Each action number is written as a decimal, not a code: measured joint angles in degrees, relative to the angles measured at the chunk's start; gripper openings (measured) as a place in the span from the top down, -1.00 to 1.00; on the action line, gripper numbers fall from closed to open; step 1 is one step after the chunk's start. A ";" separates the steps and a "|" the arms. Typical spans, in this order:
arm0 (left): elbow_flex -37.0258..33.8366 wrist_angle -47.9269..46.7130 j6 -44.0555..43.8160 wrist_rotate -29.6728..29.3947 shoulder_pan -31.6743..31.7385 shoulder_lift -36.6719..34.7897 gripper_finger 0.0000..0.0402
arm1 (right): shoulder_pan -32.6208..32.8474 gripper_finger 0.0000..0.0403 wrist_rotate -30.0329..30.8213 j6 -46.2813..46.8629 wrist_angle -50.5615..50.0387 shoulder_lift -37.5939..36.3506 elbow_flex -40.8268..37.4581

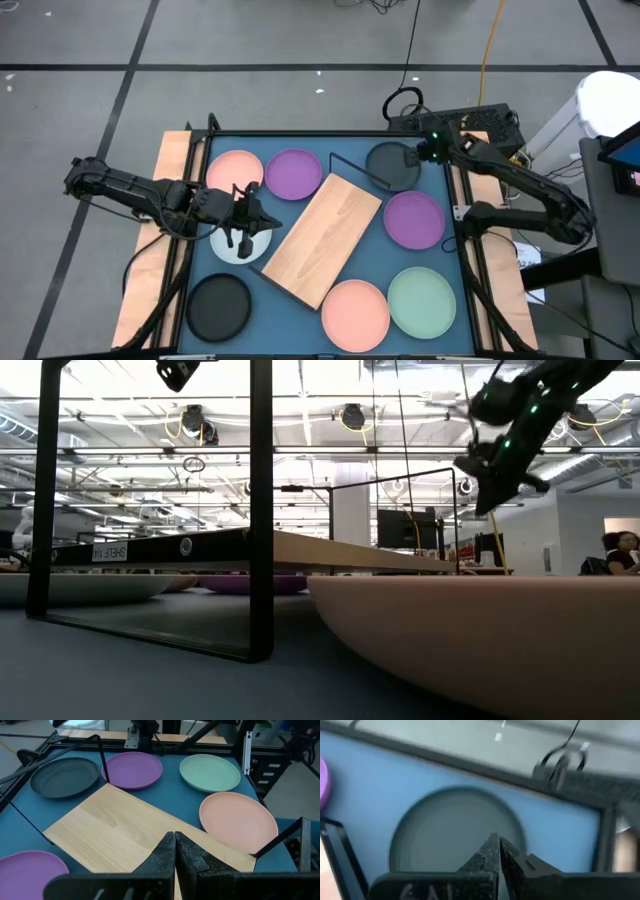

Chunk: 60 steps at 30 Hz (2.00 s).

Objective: Place and stack plates onto a shelf
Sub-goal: Put the top black plate on the shelf

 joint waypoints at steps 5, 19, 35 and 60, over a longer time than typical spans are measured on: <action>0.01 0.01 0.73 0.02 0.00 0.00 0.98 | -5.46 0.92 -5.42 -0.30 0.81 8.98 0.00; 0.00 0.00 1.14 0.02 0.00 0.00 0.98 | -9.10 0.22 -6.38 -1.57 2.19 17.73 0.00; 0.00 0.00 0.85 0.02 0.00 0.00 0.98 | -9.97 0.21 -3.73 -1.58 2.26 17.73 -3.51; 0.01 0.00 0.79 0.01 -0.01 0.00 0.98 | -7.97 0.53 -3.82 -0.02 6.48 17.75 -7.26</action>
